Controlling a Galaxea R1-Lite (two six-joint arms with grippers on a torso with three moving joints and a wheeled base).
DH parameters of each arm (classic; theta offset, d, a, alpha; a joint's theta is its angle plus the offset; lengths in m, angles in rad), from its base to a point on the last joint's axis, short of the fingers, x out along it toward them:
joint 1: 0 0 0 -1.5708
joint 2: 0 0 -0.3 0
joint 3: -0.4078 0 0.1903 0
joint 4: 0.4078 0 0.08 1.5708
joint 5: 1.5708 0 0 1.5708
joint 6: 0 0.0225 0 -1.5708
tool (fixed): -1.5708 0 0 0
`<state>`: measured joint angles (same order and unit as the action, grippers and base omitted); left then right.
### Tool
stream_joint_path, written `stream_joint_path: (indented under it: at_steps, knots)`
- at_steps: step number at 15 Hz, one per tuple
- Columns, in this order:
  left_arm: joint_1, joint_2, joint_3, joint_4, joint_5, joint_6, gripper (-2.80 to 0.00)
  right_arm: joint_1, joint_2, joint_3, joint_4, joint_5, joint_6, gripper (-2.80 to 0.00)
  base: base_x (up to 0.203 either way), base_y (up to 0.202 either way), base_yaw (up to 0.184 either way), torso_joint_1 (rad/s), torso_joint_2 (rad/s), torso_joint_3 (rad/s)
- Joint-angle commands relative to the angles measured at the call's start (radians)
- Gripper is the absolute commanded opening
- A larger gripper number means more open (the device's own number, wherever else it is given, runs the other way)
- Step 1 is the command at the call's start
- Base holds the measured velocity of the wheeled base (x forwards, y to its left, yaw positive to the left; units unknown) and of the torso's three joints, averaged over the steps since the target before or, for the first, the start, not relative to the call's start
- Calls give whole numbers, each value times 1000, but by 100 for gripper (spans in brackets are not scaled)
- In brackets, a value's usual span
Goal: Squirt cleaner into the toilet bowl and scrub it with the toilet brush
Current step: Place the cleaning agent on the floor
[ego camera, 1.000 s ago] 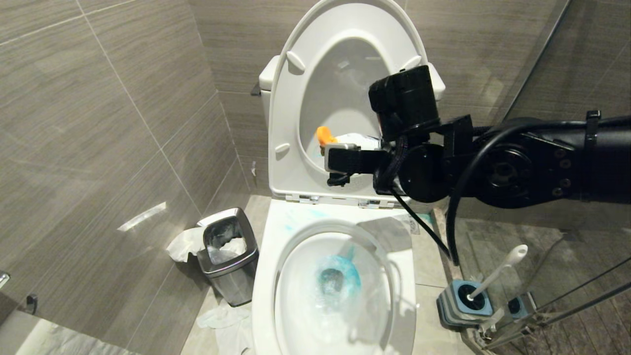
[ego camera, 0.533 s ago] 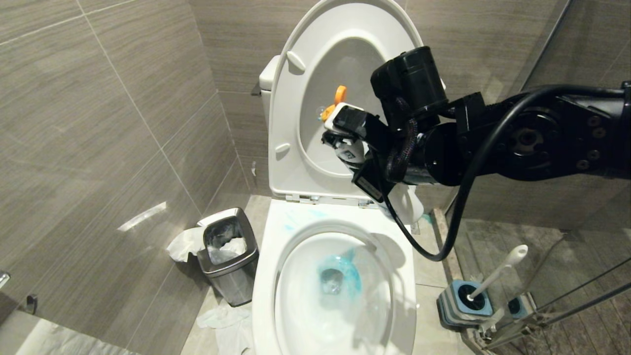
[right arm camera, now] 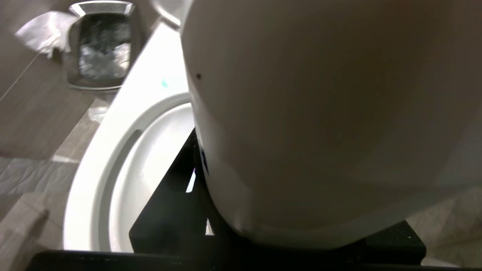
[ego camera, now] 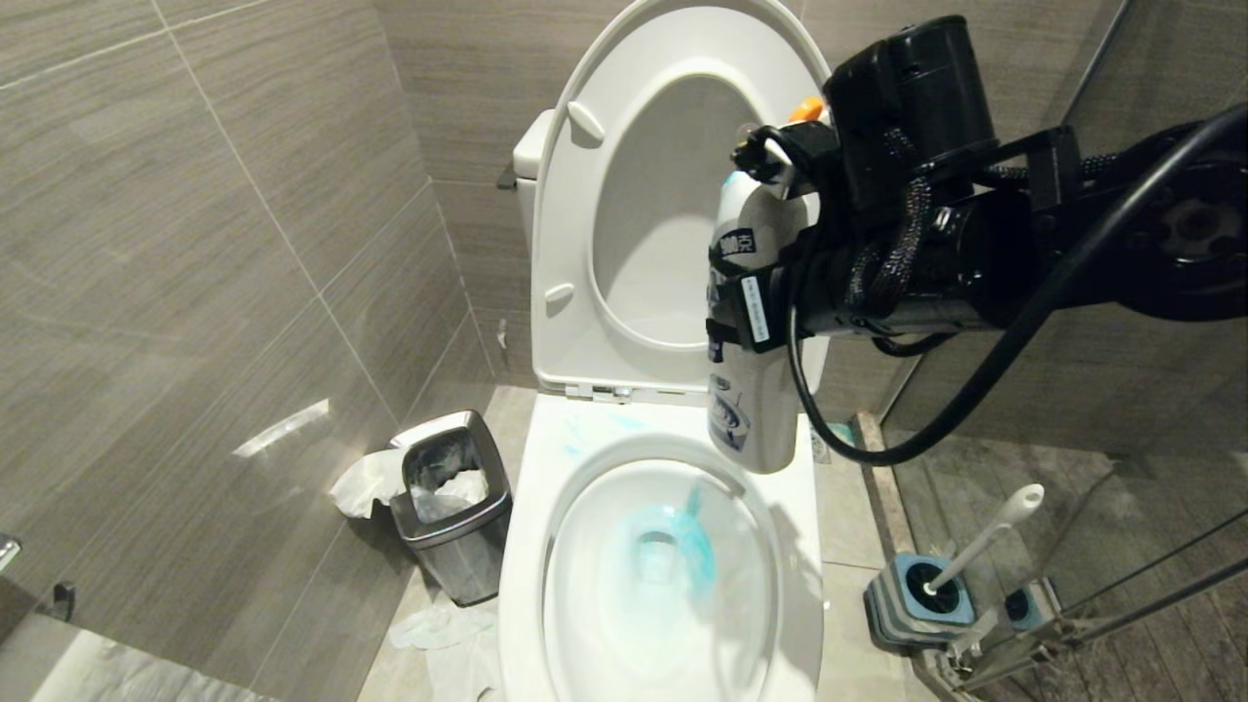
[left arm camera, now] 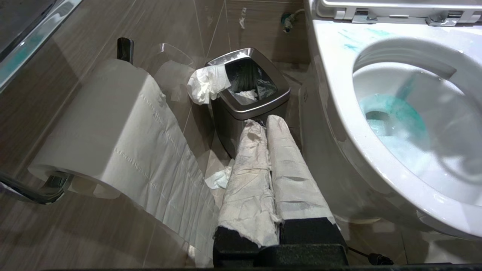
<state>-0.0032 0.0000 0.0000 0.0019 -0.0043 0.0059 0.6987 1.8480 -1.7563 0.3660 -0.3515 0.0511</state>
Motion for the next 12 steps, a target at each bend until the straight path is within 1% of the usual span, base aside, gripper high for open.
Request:
stream_joint_path:
  at_steps: [1, 3, 7, 8, 9, 10, 12]
  knots:
    - [0, 1, 0, 0, 0, 0, -280, -52, -72, 55, 0, -4, 15, -280, 0, 0, 0, 0, 0, 0]
    - [0, 2, 0, 0, 0, 0, -280, -86, -134, 117, -1, -4, 16, -280, 0, 0, 0, 0, 0, 0]
    - [0, 2, 0, 0, 0, 0, -280, -123, -277, 315, -32, -11, 13, -280, 0, 0, 0, 0, 0, 0]
    - [0, 1, 1, 0, 0, 0, -280, -138, -310, 368, -39, -24, 10, -280, 0, 0, 0, 0, 0, 0]
    - [0, 1, 0, 0, 0, 0, -280, -166, -331, 403, -44, -57, 9, -280, 0, 0, 0, 0, 0, 0]
    - [0, 1, 1, 0, 0, 0, -280, -190, -341, 418, -46, -100, 13, -280, 0, 0, 0, 0, 0, 0]
    - [0, 0, 0, 0, 0, 0, -280, -223, -362, 426, -51, -123, 18, -280, 0, 0, 0, 0, 0, 0]
